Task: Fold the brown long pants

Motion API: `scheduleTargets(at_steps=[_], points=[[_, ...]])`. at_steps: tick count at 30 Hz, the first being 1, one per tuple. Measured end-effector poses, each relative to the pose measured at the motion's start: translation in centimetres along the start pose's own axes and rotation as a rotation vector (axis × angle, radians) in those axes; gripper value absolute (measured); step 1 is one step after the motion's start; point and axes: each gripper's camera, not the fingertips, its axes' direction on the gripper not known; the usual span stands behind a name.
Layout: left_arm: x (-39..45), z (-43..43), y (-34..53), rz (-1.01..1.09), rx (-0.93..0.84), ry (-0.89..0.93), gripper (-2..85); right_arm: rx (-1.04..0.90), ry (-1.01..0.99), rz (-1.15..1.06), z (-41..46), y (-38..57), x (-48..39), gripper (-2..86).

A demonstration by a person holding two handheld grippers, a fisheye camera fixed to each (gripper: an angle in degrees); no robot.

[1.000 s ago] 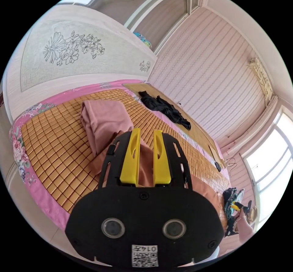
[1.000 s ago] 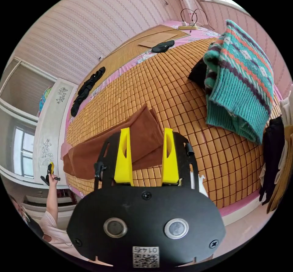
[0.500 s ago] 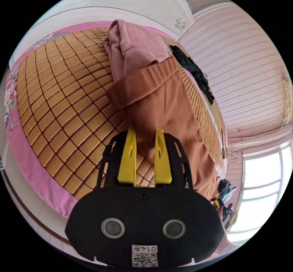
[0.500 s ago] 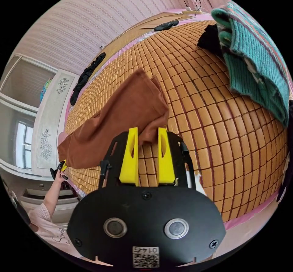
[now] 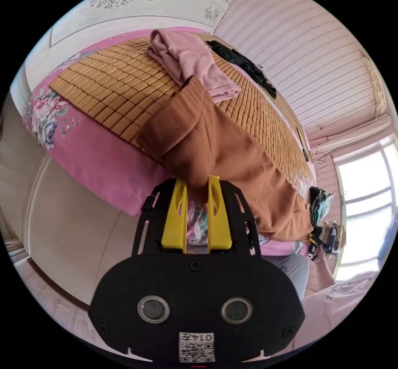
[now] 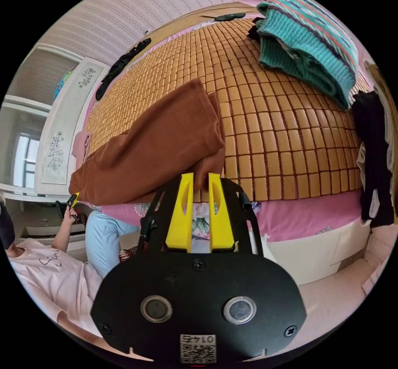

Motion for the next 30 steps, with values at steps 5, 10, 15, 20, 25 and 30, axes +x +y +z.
scheduleTargets(at_steps=[5,10,15,20,25,30], points=[[2.4,-5.6,5.3,0.079,0.084,-0.009,8.7,0.169,-0.009,0.167,-3.9,6.0,1.8,6.5],[13.7,-6.4,5.2,0.491,0.137,-0.107,8.3,0.158,0.015,0.148,-2.7,3.8,-0.5,13.2],[26.7,2.8,2.0,0.886,-0.038,-0.154,8.4,0.172,0.008,0.224,-1.0,1.3,-0.4,9.3],[37.9,12.9,0.1,1.147,-0.191,-0.203,9.2,0.292,-0.004,0.141,-6.4,3.4,-3.2,1.6],[41.7,16.4,0.5,1.168,-0.222,-0.145,9.3,0.235,-0.011,0.207,-7.2,6.3,-1.7,1.8],[42.0,18.4,0.8,1.151,-0.299,-0.197,9.7,0.095,0.042,0.269,-5.1,4.9,-0.9,5.1]])
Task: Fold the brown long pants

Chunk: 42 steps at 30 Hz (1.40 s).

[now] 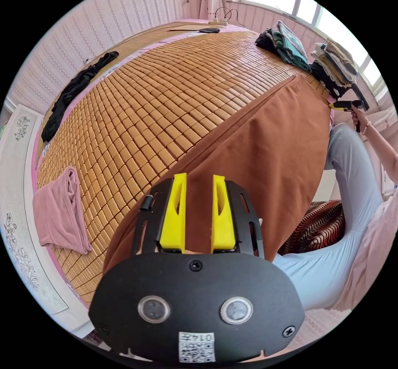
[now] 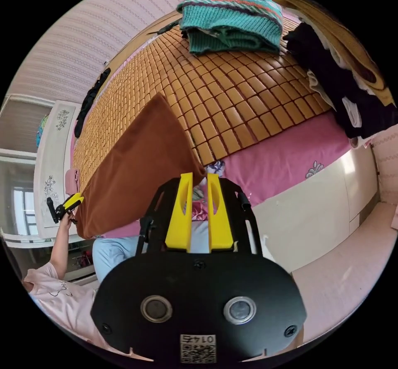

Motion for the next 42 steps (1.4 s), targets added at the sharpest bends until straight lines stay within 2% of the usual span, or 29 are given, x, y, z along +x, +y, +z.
scheduleTargets(at_steps=[2,4,9,12,14,17,20,26,33,34,39,42], points=[[-0.1,-0.9,0.4,0.0,0.012,-0.03,9.8,0.108,0.133,-0.062,-2.4,-0.9,-2.9,4.7],[0.1,-1.4,0.5,0.037,0.002,-0.073,10.0,0.155,0.186,-0.184,-3.3,-2.4,-6.3,4.8],[0.3,0.1,-0.2,0.086,-0.102,-0.148,11.2,0.094,0.333,-0.453,-0.5,-7.8,-16.2,10.6],[0.3,2.6,-0.8,0.082,-0.173,-0.16,10.1,0.065,0.398,-0.343,2.3,-11.2,-17.1,9.8],[0.7,3.0,-0.9,0.106,-0.169,-0.103,3.9,-0.032,0.299,-0.287,4.0,-12.6,-16.2,7.2],[1.1,2.0,-0.4,0.103,-0.133,-0.137,-0.3,0.035,0.221,-0.254,1.4,-12.2,-16.1,2.0],[0.8,-1.0,0.1,0.078,-0.071,-0.133,-0.8,0.067,0.131,-0.252,-1.0,-11.8,-16.1,0.5],[-0.9,-5.4,0.6,0.023,0.044,-0.131,-0.9,0.069,0.148,-0.25,-2.3,-13.2,-18.1,0.1],[-2.9,2.5,0.0,-0.078,-0.104,-0.135,-0.4,0.004,0.206,-0.182,1.6,-16.4,-19.9,1.7],[-3.3,2.3,0.8,-0.12,-0.03,-0.151,0.0,0.017,0.188,-0.168,1.4,-16.6,-20.3,1.6],[-5.9,0.4,3.7,-0.272,0.03,-0.041,5.1,0.05,0.183,-0.194,-0.4,-17.3,-22.5,0.6],[-8.1,-3.7,8.5,-0.417,0.199,0.019,6.0,0.12,0.206,-0.191,-2.4,-17.4,-23.5,0.1]])
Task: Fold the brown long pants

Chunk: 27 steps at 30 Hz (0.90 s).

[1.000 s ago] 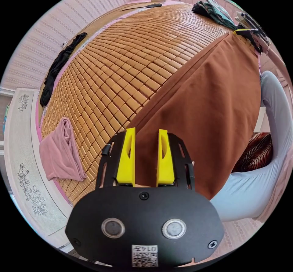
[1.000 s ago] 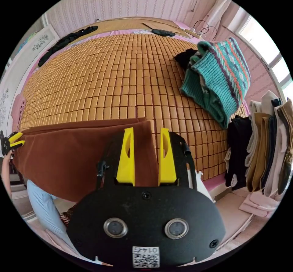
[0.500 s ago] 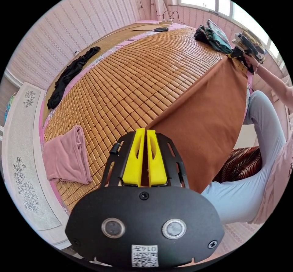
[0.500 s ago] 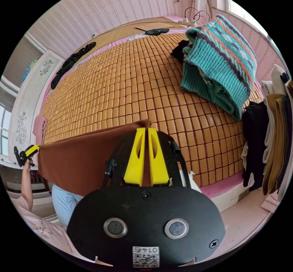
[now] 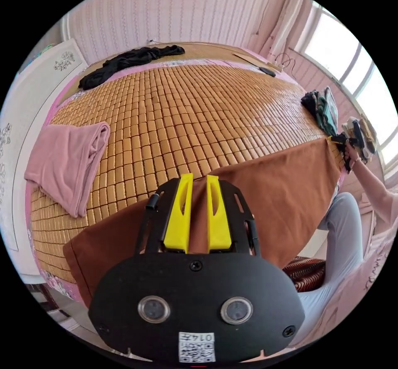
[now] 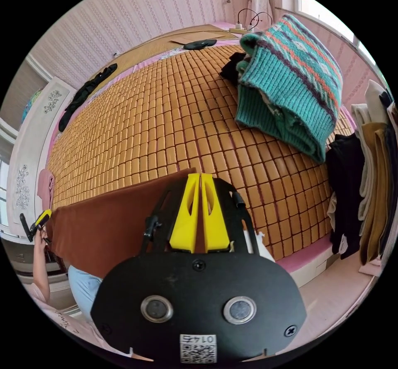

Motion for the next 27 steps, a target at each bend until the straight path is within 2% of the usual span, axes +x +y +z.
scheduleTargets(at_steps=[2,6,9,11,18,20,24,27], points=[[-3.3,-4.2,4.0,-0.119,0.077,-0.035,6.3,0.021,0.067,-0.064,-1.4,-0.4,-2.0,0.1],[-8.4,-8.3,11.2,-0.266,0.033,-0.232,6.9,-0.005,0.052,-0.304,-1.9,-0.7,-9.3,0.6],[-12.9,-10.4,16.4,-0.41,0.025,-0.254,8.4,-0.033,0.007,-0.55,-1.1,-0.5,-18.8,2.3],[-15.6,-11.2,18.6,-0.49,0.039,-0.248,9.5,-0.058,-0.103,-0.723,-0.2,-0.2,-27.0,5.3],[-20.3,-9.8,18.1,-0.515,0.051,-0.255,11.1,-0.223,-0.478,-1.04,1.4,2.3,-46.9,9.6],[-21.6,-7.4,17.7,-0.516,-0.05,-0.228,9.5,-0.308,-0.587,-1.132,1.9,4.8,-51.9,9.5],[-22.7,-6.5,18.1,-0.53,-0.108,-0.16,8.0,-0.443,-0.479,-1.304,4.0,9.1,-56.5,8.7],[-23.3,-9.2,18.3,-0.537,0.006,-0.184,6.3,-0.408,-0.46,-1.306,2.9,9.9,-57.2,6.8]])
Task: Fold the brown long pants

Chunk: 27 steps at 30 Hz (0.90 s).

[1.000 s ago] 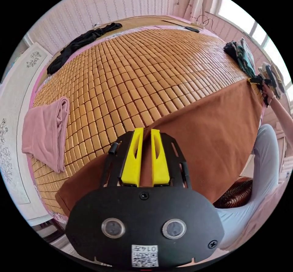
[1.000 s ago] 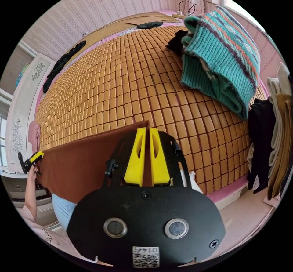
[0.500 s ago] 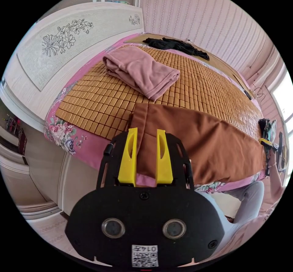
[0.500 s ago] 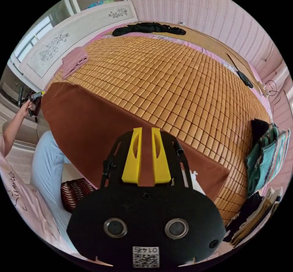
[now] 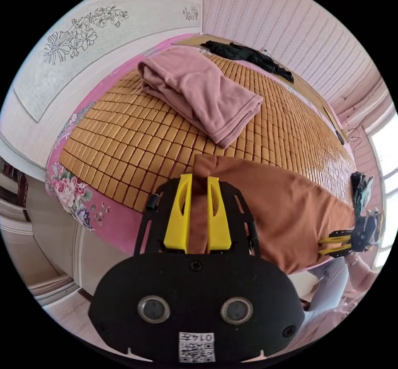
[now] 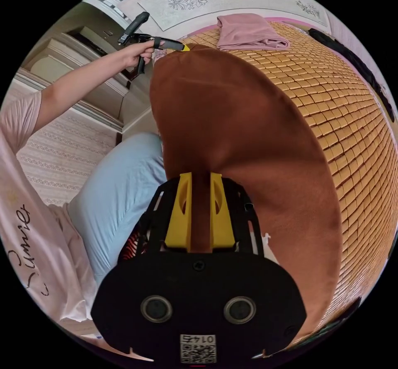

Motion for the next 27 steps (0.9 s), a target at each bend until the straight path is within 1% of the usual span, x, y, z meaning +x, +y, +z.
scheduleTargets(at_steps=[2,3,4,5,6,8,9,10,11,12,14,15,17,18,19,20,22,23,25,27], points=[[0.7,0.3,-0.3,0.062,0.002,-0.055,6.4,0.022,0.018,0.019,-0.3,-0.2,-0.2,5.7],[1.1,0.9,-0.2,0.085,-0.017,-0.084,6.6,0.034,0.016,0.03,-0.3,-0.2,-0.1,5.6],[1.9,2.8,0.2,0.133,-0.073,-0.129,7.0,0.058,-0.001,0.052,-0.4,-0.3,0.1,5.2],[2.2,2.7,1.1,0.127,0.008,-0.147,7.4,0.08,-0.017,0.085,-0.6,-0.5,0.3,4.6],[2.1,2.7,1.3,0.11,0.009,-0.144,7.6,0.088,-0.024,0.103,-0.9,-0.6,0.3,4.1],[1.0,1.6,1.9,0.028,0.004,-0.078,7.7,0.115,-0.001,0.159,-2.5,-0.1,0.2,1.2],[0.7,1.0,2.2,0.02,0.015,-0.054,7.6,0.125,0.015,0.172,-3.0,0.3,0.2,1.0],[0.2,-0.8,3.1,-0.002,0.068,-0.004,6.4,0.146,0.047,0.21,-4.1,1.4,0.1,0.4],[0.4,-3.2,4.5,0.008,0.143,0.047,4.5,0.153,0.071,0.257,-5.2,2.8,0.1,0.2],[0.9,-4.3,5.3,0.038,0.18,0.064,3.7,0.154,0.085,0.285,-5.7,3.5,0.1,0.1],[5.4,-8.2,9.1,0.235,0.27,0.092,1.2,0.131,0.172,0.4,-6.9,6.7,-0.6,-0.1],[7.0,-8.8,10.1,0.285,0.278,0.092,0.6,0.121,0.193,0.42,-7.0,7.4,-0.9,-0.1],[13.9,-9.4,14.2,0.459,0.265,0.112,-0.5,0.064,0.217,0.478,-5.7,8.8,-1.8,-0.3],[15.7,-9.2,15.1,0.487,0.262,0.125,-0.6,0.051,0.219,0.484,-5.1,8.8,-1.9,-0.3],[19.2,-8.7,16.9,0.524,0.263,0.169,-0.8,0.07,0.239,0.488,-4.7,8.6,-2.3,-0.3],[22.7,-7.9,18.4,0.559,0.266,0.236,-0.9,0.081,0.267,0.481,-4.8,8.1,-2.8,-0.3],[27.9,-6.6,20.4,0.609,0.268,0.342,-0.9,0.032,0.269,0.471,-5.0,6.8,-2.9,-0.3],[31.2,-5.6,21.5,0.663,0.261,0.355,-1.0,-0.011,0.252,0.46,-5.4,5.9,-2.9,-0.3],[35.1,-4.2,22.5,0.645,0.248,0.297,-1.0,-0.051,0.222,0.427,-6.2,4.7,-2.9,-0.4],[37.7,-2.4,22.9,0.627,0.208,0.279,-1.0,-0.013,0.228,0.399,-7.8,3.5,-3.0,-0.4]])
